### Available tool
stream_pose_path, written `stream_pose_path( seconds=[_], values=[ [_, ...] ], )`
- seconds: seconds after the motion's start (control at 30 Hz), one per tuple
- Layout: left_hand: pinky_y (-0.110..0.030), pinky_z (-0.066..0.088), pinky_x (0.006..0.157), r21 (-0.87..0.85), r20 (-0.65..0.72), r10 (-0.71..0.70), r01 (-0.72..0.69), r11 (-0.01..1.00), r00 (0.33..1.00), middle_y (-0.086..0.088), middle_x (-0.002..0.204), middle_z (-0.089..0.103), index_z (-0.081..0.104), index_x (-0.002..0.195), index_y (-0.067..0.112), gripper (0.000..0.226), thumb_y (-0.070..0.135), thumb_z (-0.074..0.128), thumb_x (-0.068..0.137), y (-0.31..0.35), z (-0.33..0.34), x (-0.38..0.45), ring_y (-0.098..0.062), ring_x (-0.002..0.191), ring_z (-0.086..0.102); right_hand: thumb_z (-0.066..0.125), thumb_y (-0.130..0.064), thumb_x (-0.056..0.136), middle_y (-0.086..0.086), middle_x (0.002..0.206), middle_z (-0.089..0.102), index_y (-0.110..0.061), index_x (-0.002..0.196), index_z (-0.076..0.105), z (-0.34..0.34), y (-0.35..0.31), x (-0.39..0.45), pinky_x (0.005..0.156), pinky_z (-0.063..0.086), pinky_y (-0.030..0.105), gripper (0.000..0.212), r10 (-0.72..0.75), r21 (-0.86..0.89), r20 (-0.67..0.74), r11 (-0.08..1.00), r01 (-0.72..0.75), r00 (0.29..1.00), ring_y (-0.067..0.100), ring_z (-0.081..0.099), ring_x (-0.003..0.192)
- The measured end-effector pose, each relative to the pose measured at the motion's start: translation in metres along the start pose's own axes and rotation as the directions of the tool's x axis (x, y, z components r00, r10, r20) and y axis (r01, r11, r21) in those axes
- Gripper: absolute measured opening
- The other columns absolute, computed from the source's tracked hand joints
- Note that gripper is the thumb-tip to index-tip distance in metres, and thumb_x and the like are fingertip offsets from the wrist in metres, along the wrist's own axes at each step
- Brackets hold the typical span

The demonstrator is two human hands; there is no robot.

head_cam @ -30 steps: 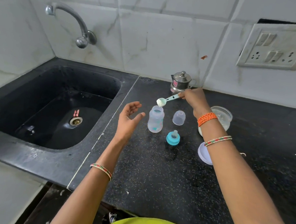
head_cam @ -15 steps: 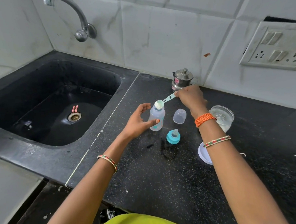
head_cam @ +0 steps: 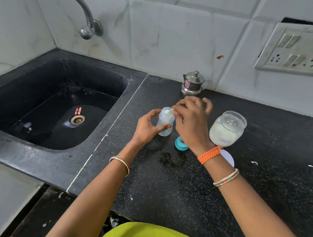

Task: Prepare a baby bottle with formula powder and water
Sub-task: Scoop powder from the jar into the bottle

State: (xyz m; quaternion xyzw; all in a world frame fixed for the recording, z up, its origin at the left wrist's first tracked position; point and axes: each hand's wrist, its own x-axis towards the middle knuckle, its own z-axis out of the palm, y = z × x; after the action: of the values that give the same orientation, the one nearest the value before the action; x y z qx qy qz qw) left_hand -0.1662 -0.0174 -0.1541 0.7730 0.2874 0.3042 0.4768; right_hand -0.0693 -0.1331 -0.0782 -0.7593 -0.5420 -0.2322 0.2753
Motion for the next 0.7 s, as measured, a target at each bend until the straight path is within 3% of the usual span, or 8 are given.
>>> stream_pose_path(
  seconds=[0.1, 0.2, 0.43, 0.7],
  values=[
    [-0.016, 0.047, 0.091, -0.059, 0.001, -0.011, 0.011, 0.998, 1.000, 0.001, 0.114, 0.067, 0.059, 0.120, 0.015, 0.056, 0.023, 0.082, 0.070, 0.000, 0.001, -0.001, -0.009, 0.105, 0.062, 0.067, -0.005, 0.073, -0.001, 0.093, 0.069, -0.020, 0.085, 0.073, 0.006, 0.005, -0.019, 0.095, 0.027, 0.042, 0.020, -0.129, -0.054, -0.099, 0.991, 0.124, 0.987, 0.021, 0.056, 0.098],
    [-0.010, 0.048, 0.087, -0.131, 0.017, -0.035, 0.037, 0.991, 0.999, 0.001, 0.114, 0.066, 0.057, 0.121, 0.014, 0.057, 0.018, 0.082, 0.070, 0.002, 0.002, -0.002, -0.007, 0.105, 0.062, 0.063, -0.005, 0.074, 0.002, 0.097, 0.070, -0.019, 0.088, 0.075, 0.007, 0.012, -0.025, 0.088, 0.030, 0.040, 0.023, -0.104, -0.027, -0.186, 0.994, 0.101, 0.977, 0.020, 0.050, 0.096],
    [-0.025, 0.050, 0.095, -0.140, 0.020, -0.048, 0.050, 0.989, 0.999, -0.001, 0.118, 0.066, 0.057, 0.123, 0.013, 0.058, 0.018, 0.082, 0.070, 0.000, 0.002, -0.003, -0.010, 0.111, 0.061, 0.063, -0.009, 0.079, 0.000, 0.090, 0.068, -0.021, 0.091, 0.074, 0.009, 0.015, -0.023, 0.084, 0.033, 0.040, 0.020, -0.073, -0.033, -0.158, 0.997, 0.068, 0.985, 0.022, 0.055, 0.088],
    [-0.026, 0.050, 0.095, -0.114, 0.016, -0.046, 0.047, 0.992, 0.999, -0.001, 0.117, 0.066, 0.058, 0.122, 0.014, 0.057, 0.019, 0.082, 0.070, 0.001, 0.003, -0.003, -0.009, 0.110, 0.061, 0.067, -0.005, 0.075, -0.001, 0.085, 0.066, -0.022, 0.089, 0.074, 0.009, 0.016, -0.027, 0.083, 0.033, 0.040, 0.023, -0.082, -0.068, -0.190, 0.995, 0.070, 0.978, 0.019, 0.050, 0.086]
  ],
)
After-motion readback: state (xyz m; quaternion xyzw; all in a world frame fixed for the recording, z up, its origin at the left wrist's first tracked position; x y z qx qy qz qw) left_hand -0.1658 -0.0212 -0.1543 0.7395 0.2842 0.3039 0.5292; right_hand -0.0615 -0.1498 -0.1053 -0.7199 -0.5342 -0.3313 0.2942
